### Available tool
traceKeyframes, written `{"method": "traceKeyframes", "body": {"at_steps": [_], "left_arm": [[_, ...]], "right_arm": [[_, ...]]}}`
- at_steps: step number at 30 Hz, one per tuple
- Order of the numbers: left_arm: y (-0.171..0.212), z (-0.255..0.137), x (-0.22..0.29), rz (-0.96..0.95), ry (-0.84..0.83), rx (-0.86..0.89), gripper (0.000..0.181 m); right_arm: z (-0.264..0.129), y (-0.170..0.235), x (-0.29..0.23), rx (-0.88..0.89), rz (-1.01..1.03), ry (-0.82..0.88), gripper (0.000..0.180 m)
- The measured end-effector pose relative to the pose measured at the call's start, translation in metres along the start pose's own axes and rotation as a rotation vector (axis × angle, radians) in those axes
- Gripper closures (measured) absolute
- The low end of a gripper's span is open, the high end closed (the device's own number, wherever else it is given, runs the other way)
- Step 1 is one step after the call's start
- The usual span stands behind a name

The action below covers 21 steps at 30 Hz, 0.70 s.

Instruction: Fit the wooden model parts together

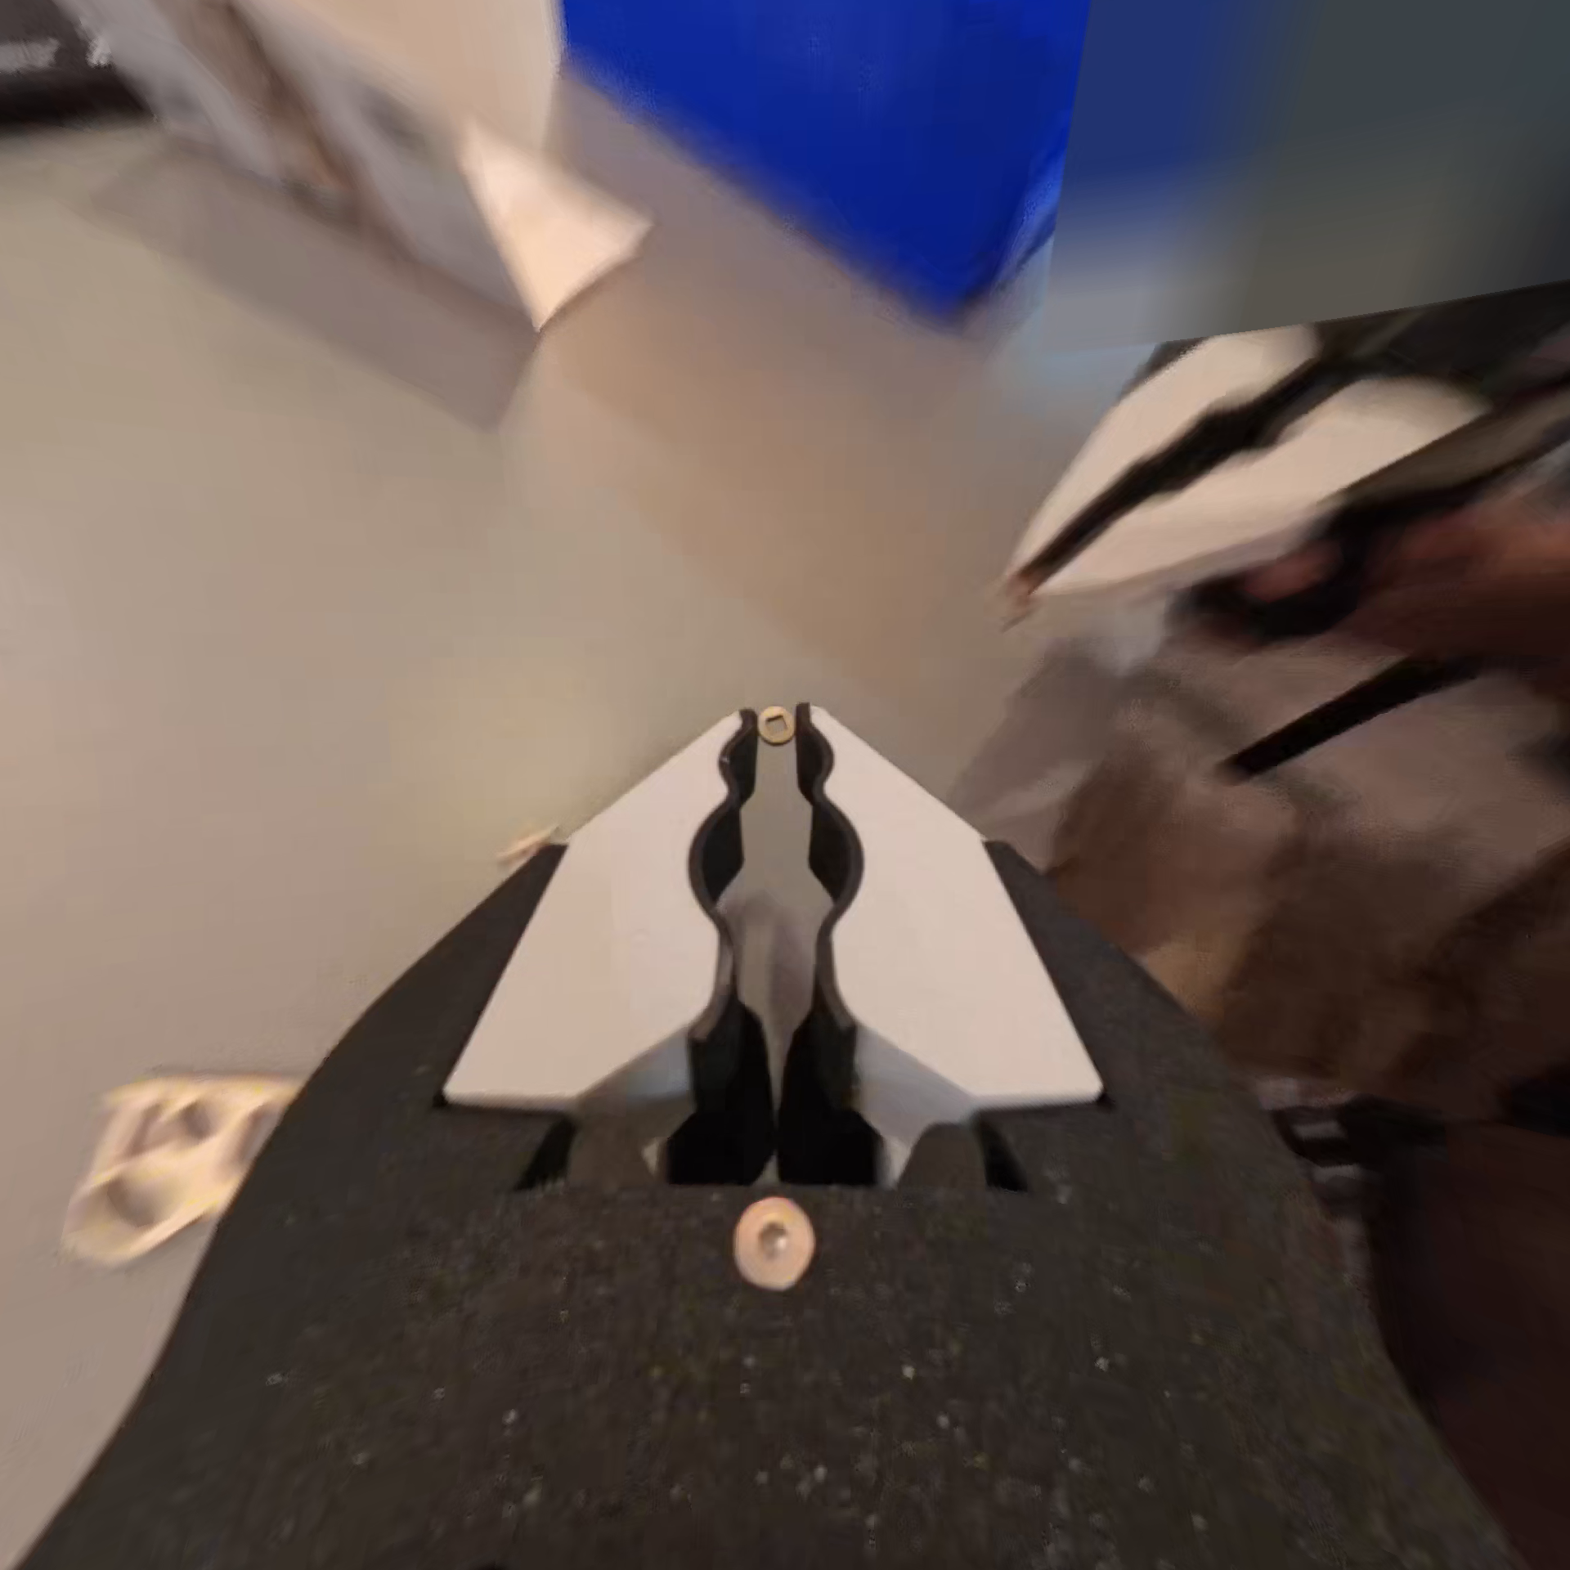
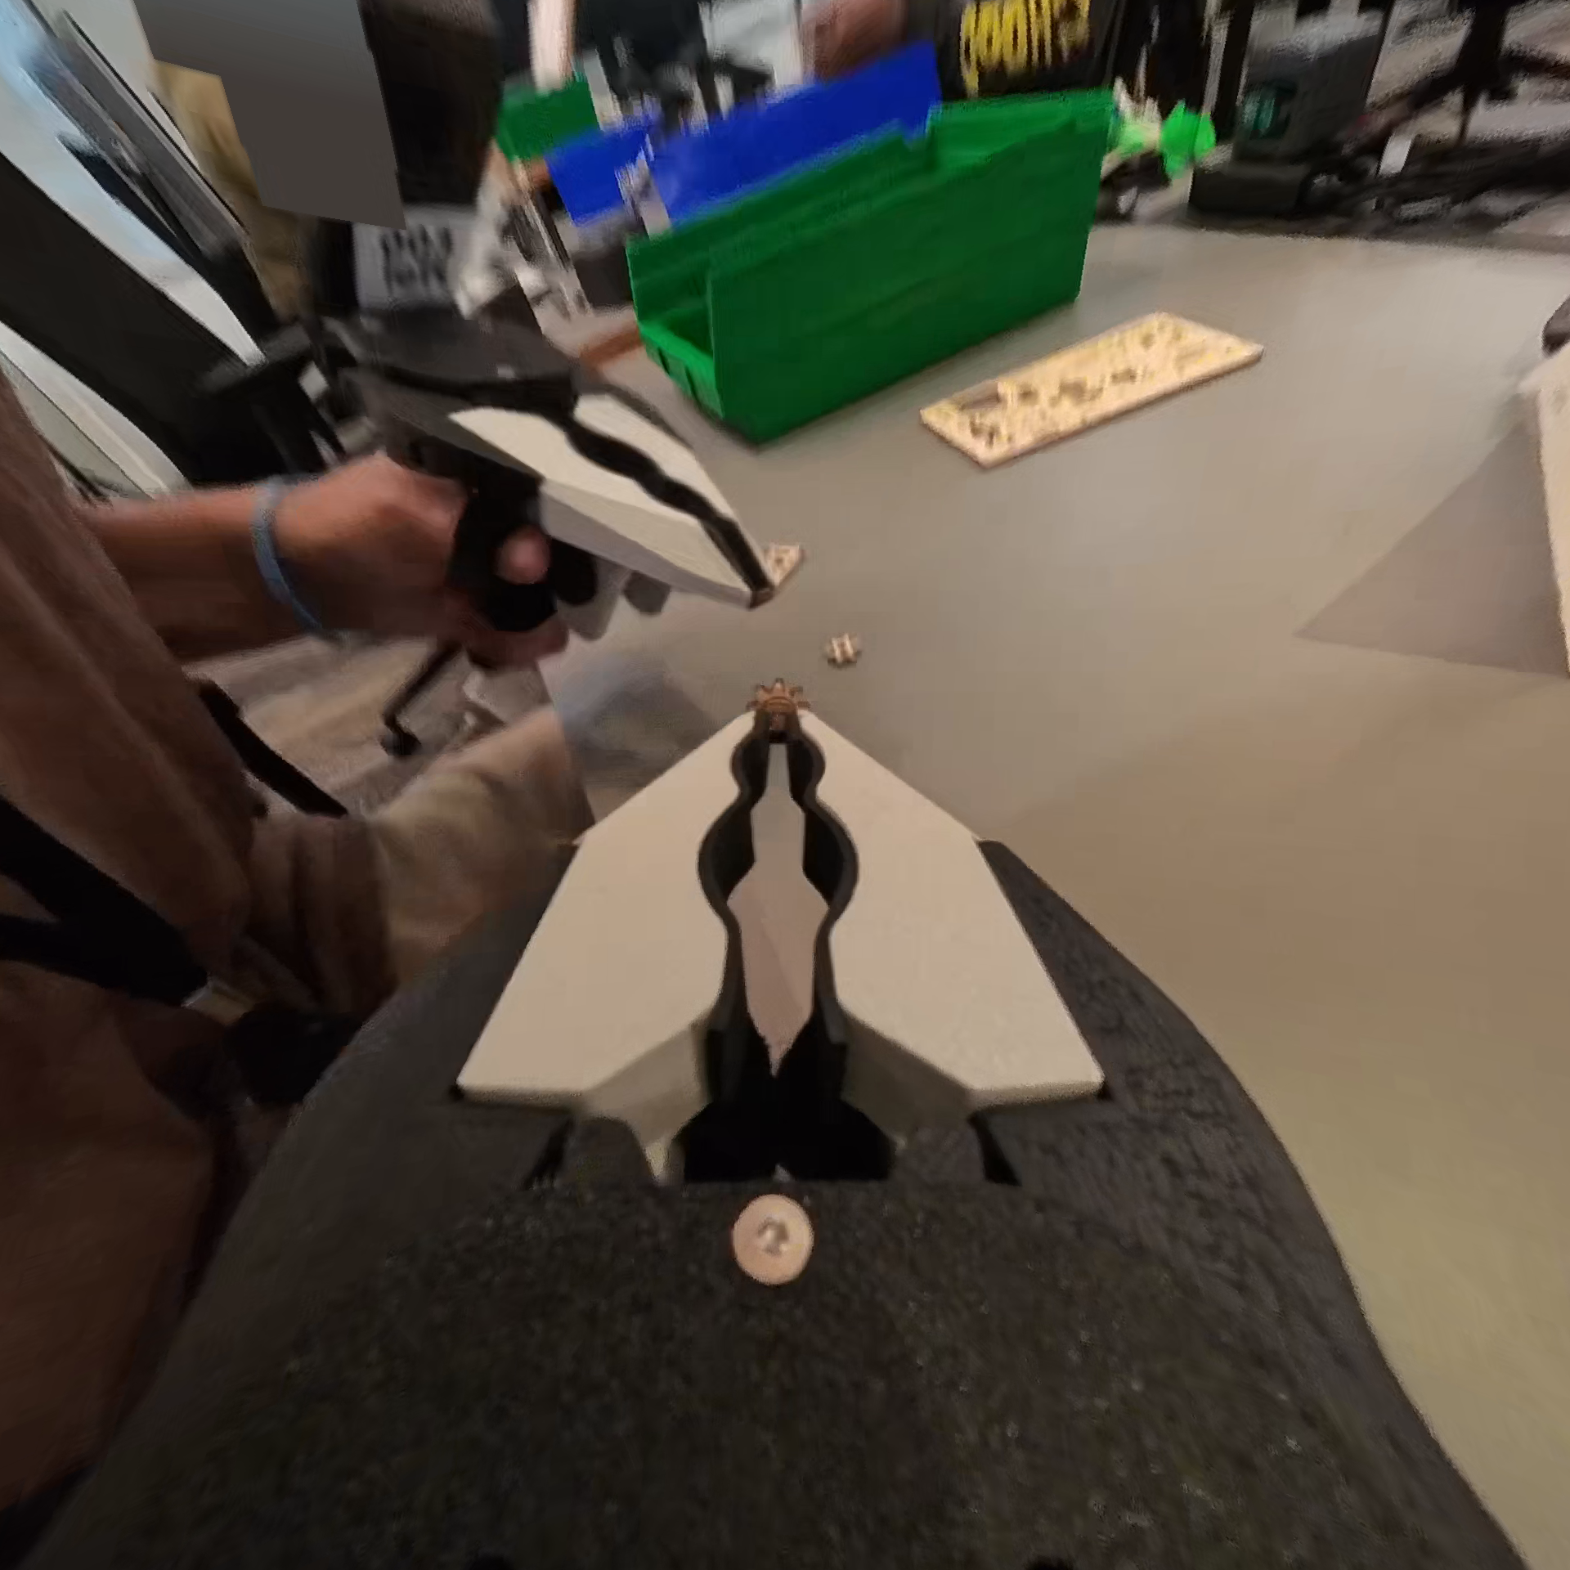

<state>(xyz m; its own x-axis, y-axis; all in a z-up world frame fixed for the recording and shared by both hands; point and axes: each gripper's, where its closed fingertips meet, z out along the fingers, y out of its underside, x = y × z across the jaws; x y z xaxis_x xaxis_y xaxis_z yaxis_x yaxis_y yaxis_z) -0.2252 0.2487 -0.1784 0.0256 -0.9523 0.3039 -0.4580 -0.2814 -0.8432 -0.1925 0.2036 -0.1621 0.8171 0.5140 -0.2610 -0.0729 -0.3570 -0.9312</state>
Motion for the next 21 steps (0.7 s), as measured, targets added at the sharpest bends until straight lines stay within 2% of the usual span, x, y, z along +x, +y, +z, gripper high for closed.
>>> {"method": "traceKeyframes", "body": {"at_steps": [2,5,9,13,21], "left_arm": [[-0.035,-0.015,0.029,-0.158,0.189,0.217,0.175],[-0.059,-0.031,0.045,-0.256,0.314,0.382,0.175],[-0.061,-0.035,0.071,-0.144,0.373,0.381,0.175],[-0.061,-0.036,0.081,-0.144,0.387,0.396,0.175],[-0.058,-0.04,0.088,-0.113,0.406,0.383,0.175]], "right_arm": [[-0.003,-0.021,-0.01,0.145,0.063,-0.091,0.177],[-0.009,-0.042,-0.026,0.294,0.187,-0.252,0.177],[-0.013,-0.058,-0.039,0.401,0.297,-0.374,0.177],[-0.008,-0.057,-0.056,0.374,0.256,-0.427,0.177],[-0.01,-0.058,-0.06,0.365,0.226,-0.416,0.178]]}}
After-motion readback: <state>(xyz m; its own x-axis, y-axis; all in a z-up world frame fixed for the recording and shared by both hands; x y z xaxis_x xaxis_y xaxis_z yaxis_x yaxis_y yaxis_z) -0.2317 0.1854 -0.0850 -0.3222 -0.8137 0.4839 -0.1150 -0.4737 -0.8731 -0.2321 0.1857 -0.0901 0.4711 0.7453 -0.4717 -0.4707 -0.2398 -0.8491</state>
